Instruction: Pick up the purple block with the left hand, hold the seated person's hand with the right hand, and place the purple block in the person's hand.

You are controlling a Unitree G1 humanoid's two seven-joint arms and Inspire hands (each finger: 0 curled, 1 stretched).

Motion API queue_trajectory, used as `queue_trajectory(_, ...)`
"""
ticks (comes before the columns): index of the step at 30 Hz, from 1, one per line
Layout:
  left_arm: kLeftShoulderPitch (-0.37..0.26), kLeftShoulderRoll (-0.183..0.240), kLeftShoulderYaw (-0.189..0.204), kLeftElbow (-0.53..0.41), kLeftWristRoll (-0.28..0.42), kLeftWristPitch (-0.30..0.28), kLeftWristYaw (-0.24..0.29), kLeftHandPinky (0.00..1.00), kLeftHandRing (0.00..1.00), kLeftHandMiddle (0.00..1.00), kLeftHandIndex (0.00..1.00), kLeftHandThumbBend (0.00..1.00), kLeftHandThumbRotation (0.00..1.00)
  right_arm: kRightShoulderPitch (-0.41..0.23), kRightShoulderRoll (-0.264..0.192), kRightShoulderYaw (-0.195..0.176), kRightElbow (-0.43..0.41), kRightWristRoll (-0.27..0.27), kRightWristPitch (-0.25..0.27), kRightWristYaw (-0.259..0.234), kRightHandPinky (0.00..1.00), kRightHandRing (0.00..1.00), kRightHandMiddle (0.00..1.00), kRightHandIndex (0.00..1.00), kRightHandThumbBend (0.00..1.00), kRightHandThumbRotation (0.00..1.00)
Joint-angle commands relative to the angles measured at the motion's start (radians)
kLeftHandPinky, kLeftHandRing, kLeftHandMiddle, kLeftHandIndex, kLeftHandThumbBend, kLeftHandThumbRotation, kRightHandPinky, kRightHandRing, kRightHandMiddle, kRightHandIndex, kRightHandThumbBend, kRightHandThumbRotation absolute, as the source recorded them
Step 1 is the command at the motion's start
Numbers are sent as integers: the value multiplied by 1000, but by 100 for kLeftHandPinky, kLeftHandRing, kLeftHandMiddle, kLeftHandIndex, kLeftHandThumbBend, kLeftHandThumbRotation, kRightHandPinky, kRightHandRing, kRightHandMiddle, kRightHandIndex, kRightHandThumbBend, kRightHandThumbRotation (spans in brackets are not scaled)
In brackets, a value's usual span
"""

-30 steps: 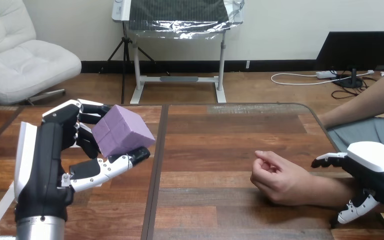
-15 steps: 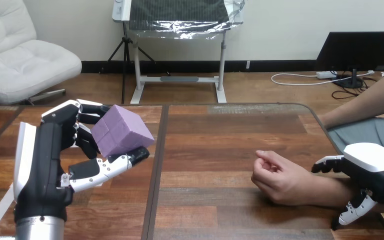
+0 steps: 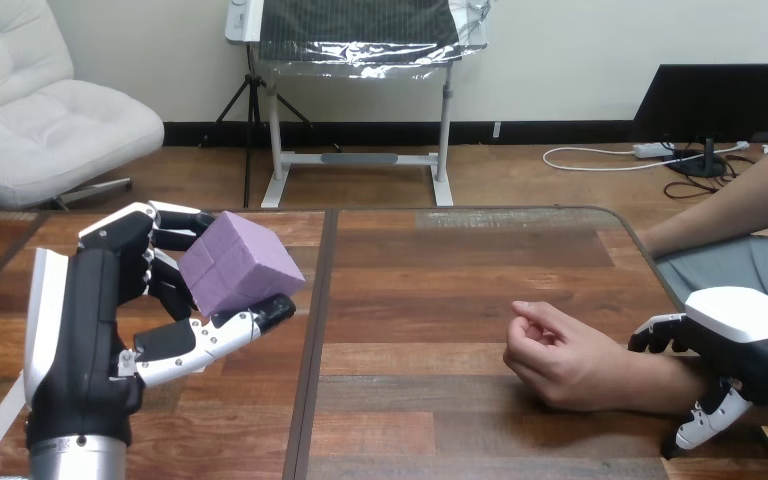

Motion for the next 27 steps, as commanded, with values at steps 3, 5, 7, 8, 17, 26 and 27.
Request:
queue_trajectory(3, -35, -12, 12, -39, -1, -18, 8, 24, 30, 35, 39, 67, 0, -5, 30, 60, 50, -26, 60, 42, 59, 77, 78, 78, 93, 18)
queue_trajectory(5, -36, -13, 12, -40, 1, -19, 9, 24, 30, 35, 39, 67, 0, -8, 32, 69, 54, -30, 61, 44, 58, 76, 78, 78, 93, 19)
queue_trajectory(7, -37, -14, 13, -38, -2, -21, 8, 24, 30, 35, 39, 67, 0, -11, 35, 77, 58, -31, 66, 51, 58, 75, 77, 77, 92, 20)
queue_trajectory(8, -38, -15, 13, -37, -5, -22, 7, 24, 30, 35, 39, 67, 0, -12, 36, 80, 58, -30, 69, 56, 57, 75, 77, 77, 92, 20)
queue_trajectory(17, -42, -17, 19, -28, -22, -24, 3, 24, 30, 36, 39, 66, 0, -12, 40, 110, 56, -35, 78, 64, 50, 68, 75, 75, 91, 21)
queue_trajectory(26, -44, -20, 19, -26, -24, -24, 6, 24, 30, 36, 39, 65, 0, -11, 45, 136, 51, -42, 81, 62, 48, 64, 72, 74, 90, 22)
queue_trajectory(27, -44, -20, 18, -26, -24, -24, 6, 24, 30, 36, 39, 65, 0, -11, 44, 139, 50, -43, 80, 62, 47, 63, 72, 73, 90, 22)
